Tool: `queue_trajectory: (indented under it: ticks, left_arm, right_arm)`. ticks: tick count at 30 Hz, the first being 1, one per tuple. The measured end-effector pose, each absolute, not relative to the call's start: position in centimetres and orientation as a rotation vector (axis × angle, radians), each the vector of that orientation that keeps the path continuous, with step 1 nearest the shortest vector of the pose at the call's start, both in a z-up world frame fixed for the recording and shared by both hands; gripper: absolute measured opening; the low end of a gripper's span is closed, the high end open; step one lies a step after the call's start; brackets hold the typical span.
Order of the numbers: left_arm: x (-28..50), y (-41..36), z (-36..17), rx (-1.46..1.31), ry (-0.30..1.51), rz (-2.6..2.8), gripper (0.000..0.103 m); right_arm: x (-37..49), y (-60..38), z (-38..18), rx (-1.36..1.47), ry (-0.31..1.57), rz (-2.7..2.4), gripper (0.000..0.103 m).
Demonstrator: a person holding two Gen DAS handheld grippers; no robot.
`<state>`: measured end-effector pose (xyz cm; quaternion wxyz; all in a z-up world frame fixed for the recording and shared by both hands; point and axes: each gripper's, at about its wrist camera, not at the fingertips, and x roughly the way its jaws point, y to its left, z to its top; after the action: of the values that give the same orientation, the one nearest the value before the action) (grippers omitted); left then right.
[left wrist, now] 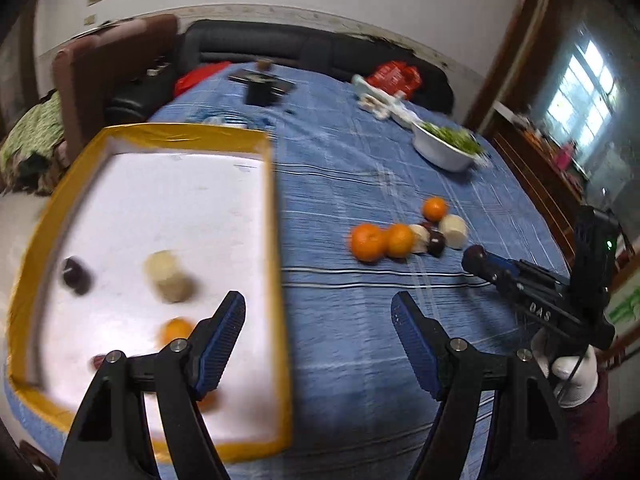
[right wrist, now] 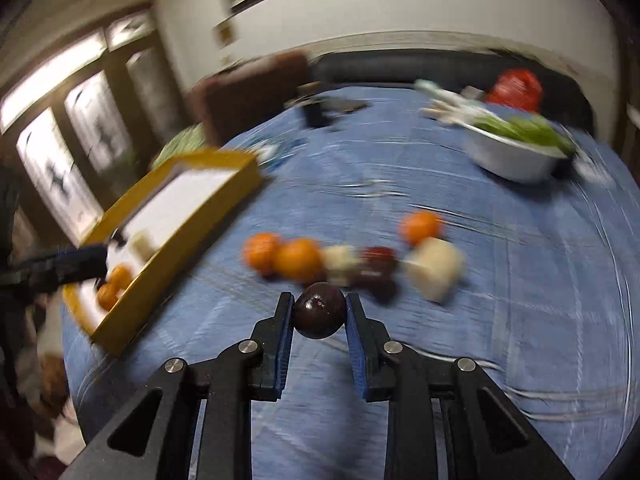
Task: Organize fruits
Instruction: 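Grasp another dark plum with the right gripper while the left gripper grasps an orange, then carry the plum and orange over the yellow tray and open both grippers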
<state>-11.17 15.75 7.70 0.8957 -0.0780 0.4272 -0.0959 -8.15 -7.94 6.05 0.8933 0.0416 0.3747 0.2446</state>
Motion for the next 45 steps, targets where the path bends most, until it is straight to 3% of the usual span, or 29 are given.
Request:
queue_trajectory:
  ticks: [6, 10, 18, 20, 22, 24, 38, 45]
  left_arm:
    - [-5.5, 12.4, 6.3, -0.227, 0.942, -0.261, 0.075]
    - [-2.1, 11.2, 4.7, -0.216, 0.987, -0.251, 0.067]
    - [-0.3, 10.7, 1.9, -0.324, 1.018, -0.295, 0.067]
    - [-0.8, 10.2, 1.8, -0.343, 1.005, -0.335, 0.056]
    - [-1.3, 9.9, 2.1, -0.316, 0.98, -0.314, 0.052]
    - [-1.8, 9.8, 2.6, -0.281, 0.955, -0.273, 0.03]
    - [-6.6, 11.0, 4.9, -0.224, 0.889, -0.275, 0.032]
    - [-10.8, 17.2, 8.4, -0.325, 0.789, -0.142, 0.033]
  right_arm:
    - [-6.1, -11.8, 4.7, 0.298, 0.809, 0.5, 0.029]
    - [-6.2, -12.1, 4.9, 0.321, 0.806, 0.498, 0.029]
    - [-7.1, -11.9, 5.5, 0.344, 0.784, 0.534, 0.03]
    - [-7.1, -11.8, 5.5, 0.341, 0.784, 0.534, 0.03]
    - [-7.0, -11.7, 5.4, 0.34, 0.786, 0.532, 0.03]
    - [-7.0, -11.7, 5.3, 0.339, 0.789, 0.528, 0.03]
    - [-6.5, -11.7, 4.4, 0.322, 0.807, 0.488, 0.03]
    - [-6.9, -11.2, 4.6, 0.302, 0.804, 0.483, 0.029]
